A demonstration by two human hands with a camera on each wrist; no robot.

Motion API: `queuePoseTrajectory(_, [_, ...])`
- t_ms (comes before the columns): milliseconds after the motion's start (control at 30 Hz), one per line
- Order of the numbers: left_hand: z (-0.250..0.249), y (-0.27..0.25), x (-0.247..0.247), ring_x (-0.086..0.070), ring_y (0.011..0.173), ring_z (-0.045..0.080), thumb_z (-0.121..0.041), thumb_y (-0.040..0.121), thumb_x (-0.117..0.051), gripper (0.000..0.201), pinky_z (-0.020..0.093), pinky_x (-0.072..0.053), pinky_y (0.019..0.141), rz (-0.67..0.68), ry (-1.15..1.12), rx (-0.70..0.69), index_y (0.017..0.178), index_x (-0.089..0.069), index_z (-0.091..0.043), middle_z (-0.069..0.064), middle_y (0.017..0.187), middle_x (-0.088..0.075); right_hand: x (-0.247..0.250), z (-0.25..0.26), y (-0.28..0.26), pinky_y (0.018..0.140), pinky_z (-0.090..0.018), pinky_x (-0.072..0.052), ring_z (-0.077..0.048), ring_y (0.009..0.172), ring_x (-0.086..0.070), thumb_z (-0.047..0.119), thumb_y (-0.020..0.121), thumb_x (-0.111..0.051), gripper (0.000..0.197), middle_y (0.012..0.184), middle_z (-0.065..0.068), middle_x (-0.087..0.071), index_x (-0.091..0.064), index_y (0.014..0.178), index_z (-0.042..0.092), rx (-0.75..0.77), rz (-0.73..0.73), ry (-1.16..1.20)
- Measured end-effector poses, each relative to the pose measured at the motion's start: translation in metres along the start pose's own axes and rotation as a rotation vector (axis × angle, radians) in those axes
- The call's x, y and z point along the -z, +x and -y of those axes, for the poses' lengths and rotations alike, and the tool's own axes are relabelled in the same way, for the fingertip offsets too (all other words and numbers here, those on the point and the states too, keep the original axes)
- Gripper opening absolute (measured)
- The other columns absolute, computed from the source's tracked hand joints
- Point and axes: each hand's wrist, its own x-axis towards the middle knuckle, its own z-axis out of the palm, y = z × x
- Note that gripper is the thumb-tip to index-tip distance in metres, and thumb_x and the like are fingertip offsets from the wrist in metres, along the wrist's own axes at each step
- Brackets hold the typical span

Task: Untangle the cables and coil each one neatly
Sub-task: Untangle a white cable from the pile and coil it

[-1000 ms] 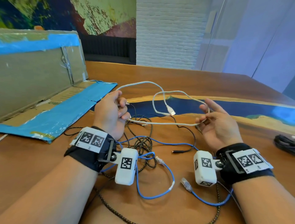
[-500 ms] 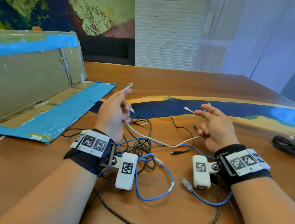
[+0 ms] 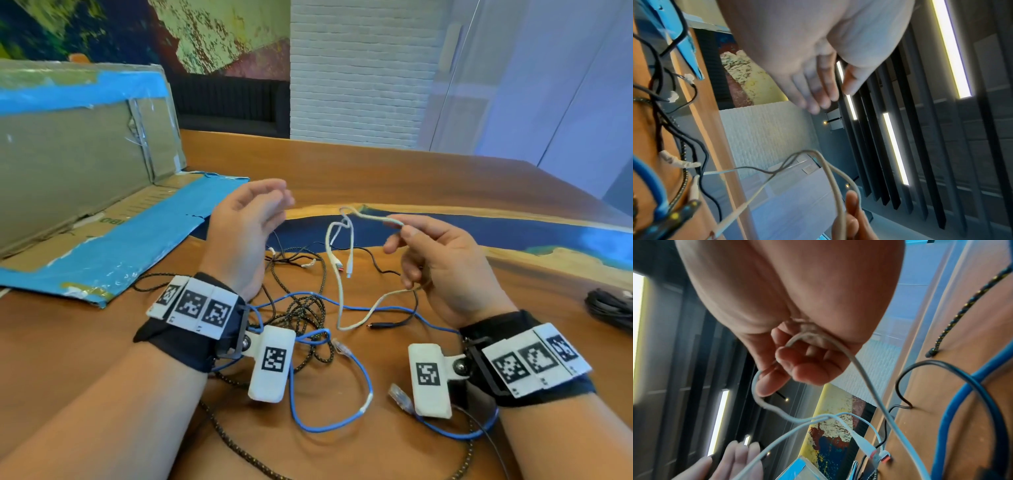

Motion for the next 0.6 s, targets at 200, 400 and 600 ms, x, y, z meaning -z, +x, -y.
queuePoseTrajectory(200, [0.0, -0.022, -0.014, -0.068, 0.117, 0.028, -0.022, 0.092, -0.059, 0.042, 0.038, -0.052, 0.104, 0.561, 0.139, 0.155, 0.132, -0.063, -0.012, 0.012, 0.122, -0.073, -0.01, 0.001, -0.008, 0.044, -0.026, -0.032, -0.016, 0.044, -0.036, 0.024, 0.089, -0.064, 0.021, 0.071, -0.011, -0.063, -0.082, 0.099, 0.022, 0.093, 0.201, -0.045])
queuePoseTrajectory(400, [0.001, -0.021, -0.01, -0.055, 0.065, 0.026, -0.021, 0.103, -0.057, 0.03, 0.025, -0.05, 0.07, 0.582, 0.444, 0.199, 0.088, -0.074, -0.003, 0.01, 0.058, -0.047, -0.006, 0.002, -0.001, 0.045, -0.025, -0.018, -0.013, 0.041, -0.026, 0.019, 0.096, -0.06, 0.02, 0.06, -0.003, -0.054, -0.08, 0.095, 0.022, 0.093, -0.081, 0.169])
queuePoseTrajectory(600, [-0.006, -0.019, -0.011, -0.031, 0.049, 0.016, -0.029, 0.11, -0.041, 0.037, 0.034, -0.051, 0.068, 0.37, 0.008, 0.401, 0.083, -0.059, -0.011, 0.0, 0.063, -0.022, 0.007, -0.004, 0.006, 0.045, -0.027, -0.016, -0.012, 0.042, -0.025, 0.016, 0.103, -0.059, 0.021, 0.062, 0.0, -0.051, -0.079, 0.1, 0.022, 0.064, -0.29, 0.14])
